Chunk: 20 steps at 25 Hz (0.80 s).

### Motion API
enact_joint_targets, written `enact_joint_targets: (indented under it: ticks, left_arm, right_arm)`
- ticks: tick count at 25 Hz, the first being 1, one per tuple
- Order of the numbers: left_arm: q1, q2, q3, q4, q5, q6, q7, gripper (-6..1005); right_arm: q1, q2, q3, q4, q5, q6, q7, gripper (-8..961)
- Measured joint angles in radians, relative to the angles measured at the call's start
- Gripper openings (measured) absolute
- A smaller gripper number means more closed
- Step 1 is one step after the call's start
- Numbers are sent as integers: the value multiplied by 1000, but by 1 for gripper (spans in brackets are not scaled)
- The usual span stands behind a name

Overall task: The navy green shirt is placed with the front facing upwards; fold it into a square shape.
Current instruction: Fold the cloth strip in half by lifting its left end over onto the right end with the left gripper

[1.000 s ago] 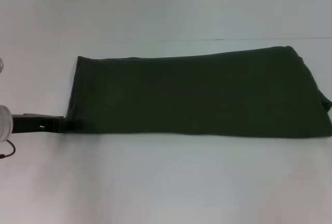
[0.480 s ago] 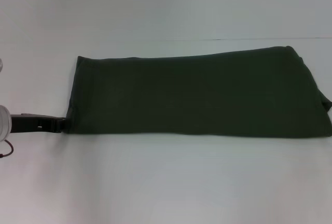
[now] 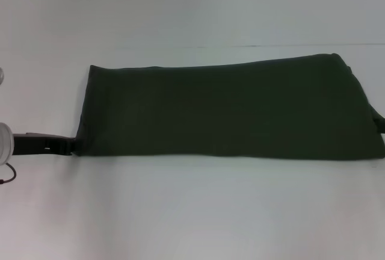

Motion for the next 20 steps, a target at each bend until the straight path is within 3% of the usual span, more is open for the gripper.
enact_joint_targets:
  ticks: [8, 20]
  left_arm:
    - [-2, 2, 0, 8, 0, 4, 1, -1]
    - [-1, 2, 0, 9, 0, 6, 1, -1]
  right_arm:
    - [18, 35, -5, 25, 0, 43, -26, 911]
    - [28, 48, -35, 59, -1, 78, -41, 845]
